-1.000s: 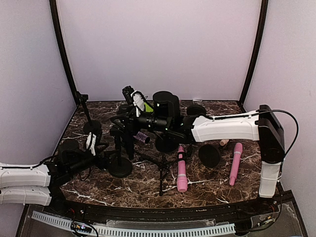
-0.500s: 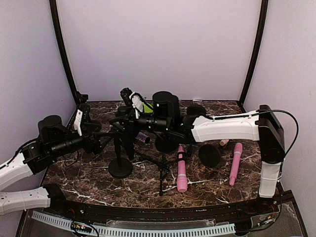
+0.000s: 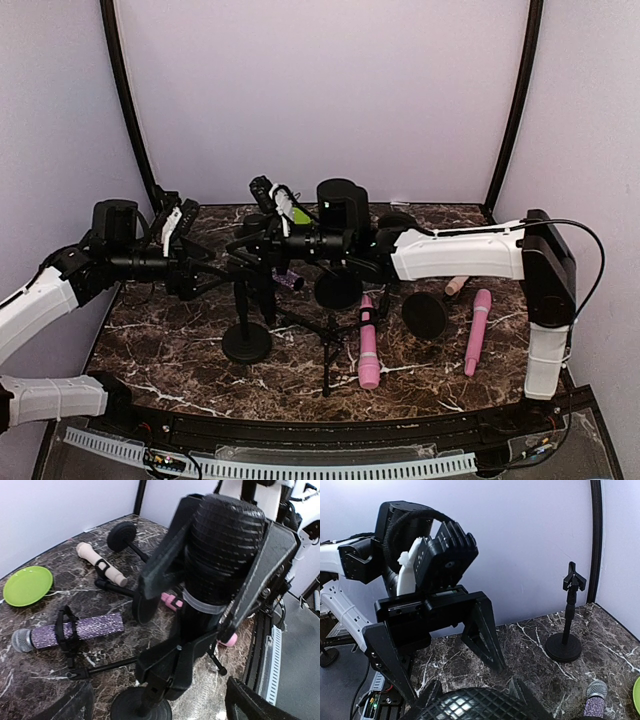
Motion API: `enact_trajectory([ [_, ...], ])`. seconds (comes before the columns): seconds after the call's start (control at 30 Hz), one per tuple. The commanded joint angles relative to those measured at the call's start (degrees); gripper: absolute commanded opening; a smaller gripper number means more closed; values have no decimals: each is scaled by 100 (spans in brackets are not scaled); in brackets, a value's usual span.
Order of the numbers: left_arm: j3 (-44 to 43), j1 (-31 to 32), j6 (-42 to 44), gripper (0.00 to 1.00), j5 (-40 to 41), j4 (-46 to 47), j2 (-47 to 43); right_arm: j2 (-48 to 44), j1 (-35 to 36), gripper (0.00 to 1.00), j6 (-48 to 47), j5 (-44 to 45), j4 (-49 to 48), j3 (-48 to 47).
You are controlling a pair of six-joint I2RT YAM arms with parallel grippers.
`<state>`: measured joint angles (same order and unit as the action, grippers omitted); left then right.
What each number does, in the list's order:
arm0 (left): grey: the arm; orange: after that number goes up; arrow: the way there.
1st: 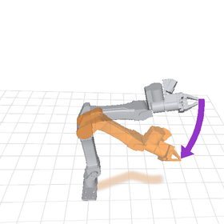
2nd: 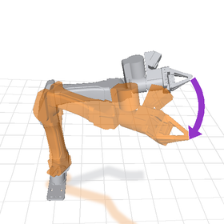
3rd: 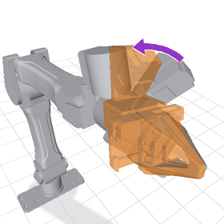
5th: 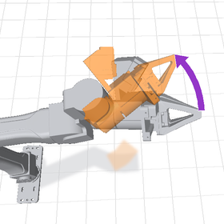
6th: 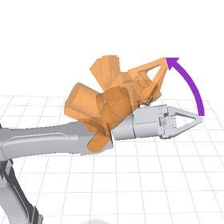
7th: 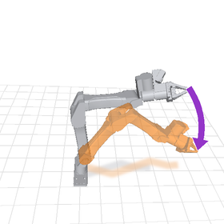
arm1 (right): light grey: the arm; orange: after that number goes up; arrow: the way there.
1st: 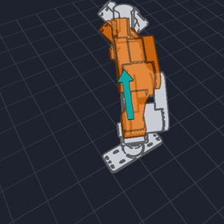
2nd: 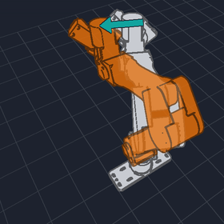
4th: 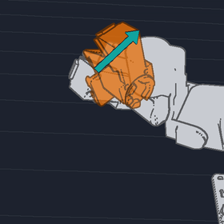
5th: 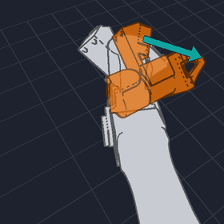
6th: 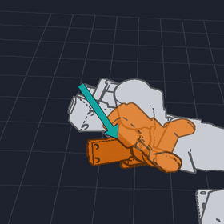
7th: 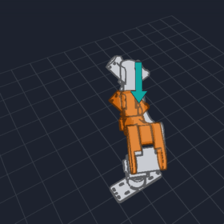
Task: Remove the microphone from the stand
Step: Open the clamp for the microphone stand.
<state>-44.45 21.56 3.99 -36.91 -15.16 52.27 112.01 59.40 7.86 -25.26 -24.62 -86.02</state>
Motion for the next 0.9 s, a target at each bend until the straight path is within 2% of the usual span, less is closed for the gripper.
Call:
enact_trajectory([
  [0.0,-60,-38,660,93,-1113,40,345,-16,-101,15,170,-740,99,-98],
  [0.13,-75,-38,830,93,-1521,219,598,1,-139,15,155,-985,199,-134],
  [0.37,13,-38,906,91,-1383,653,763,-6,-139,15,133,-1211,309,-133],
  [0.4,18,-38,883,89,-1480,684,787,1,-141,15,137,-1244,309,-134],
  [0.5,-34,-38,880,71,-1729,663,984,10,-148,15,148,-1264,324,-152],
  [0.57,-41,-38,890,64,-1852,632,1046,23,-160,15,154,-1263,315,-152],
  [0.87,85,-38,884,47,-1969,722,952,67,-183,15,259,-1332,239,-152],
])
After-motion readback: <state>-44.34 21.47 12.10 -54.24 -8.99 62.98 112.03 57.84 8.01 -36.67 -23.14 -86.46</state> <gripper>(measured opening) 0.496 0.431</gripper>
